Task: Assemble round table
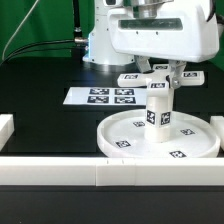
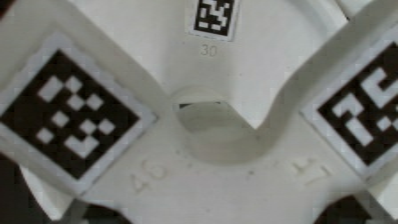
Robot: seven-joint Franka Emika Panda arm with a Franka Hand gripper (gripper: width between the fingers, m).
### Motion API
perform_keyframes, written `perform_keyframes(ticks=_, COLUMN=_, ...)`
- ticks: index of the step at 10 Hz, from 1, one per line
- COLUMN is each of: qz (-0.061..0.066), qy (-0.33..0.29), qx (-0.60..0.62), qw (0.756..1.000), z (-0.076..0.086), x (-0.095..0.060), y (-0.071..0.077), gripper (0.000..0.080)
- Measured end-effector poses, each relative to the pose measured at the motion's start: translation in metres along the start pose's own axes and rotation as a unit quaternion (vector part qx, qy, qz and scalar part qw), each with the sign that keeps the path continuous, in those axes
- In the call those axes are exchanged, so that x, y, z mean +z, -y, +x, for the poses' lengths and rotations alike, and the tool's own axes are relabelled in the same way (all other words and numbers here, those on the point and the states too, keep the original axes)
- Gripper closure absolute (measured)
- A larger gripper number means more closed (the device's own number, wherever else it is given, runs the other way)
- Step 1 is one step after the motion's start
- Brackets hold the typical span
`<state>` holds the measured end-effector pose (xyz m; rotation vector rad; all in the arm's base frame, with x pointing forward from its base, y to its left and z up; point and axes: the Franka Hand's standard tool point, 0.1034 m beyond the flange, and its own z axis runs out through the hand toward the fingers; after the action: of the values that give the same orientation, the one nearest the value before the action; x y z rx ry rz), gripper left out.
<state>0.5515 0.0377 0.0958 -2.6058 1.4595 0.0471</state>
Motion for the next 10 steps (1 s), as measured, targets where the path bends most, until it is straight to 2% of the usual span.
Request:
perform_keyframes(ticks=2, qz=0.0, qy=0.0, qx=0.0, qw=1.0, z=0.0, x=0.0, y=0.0, gripper=0.0348)
perform_keyframes(ticks=4, qz=0.0, qy=0.0, qx=0.0, qw=1.0, z=0.0, x=0.0, y=0.0, gripper=0.0172)
perform_keyframes(ticks=6, qz=0.003, qy=0.006, qx=0.045, qw=0.999, z=-0.001, x=0.001, y=-0.001, gripper=0.0155)
perform_keyframes(ticks=7, qz=0.0, qy=0.014, qx=0.029, qw=0.999, z=-0.005, x=-0.007, y=0.0, gripper=0.0155)
perform_keyframes(ticks=8, qz=0.004, qy=0.013, qx=0.027, qw=1.0, z=-0.006, x=-0.016, y=0.003, gripper=0.0151)
perform_keyframes(ticks=10, qz=0.001, qy=0.014, qx=0.024, qw=1.0, z=-0.007, x=-0.012, y=0.001, gripper=0.0151)
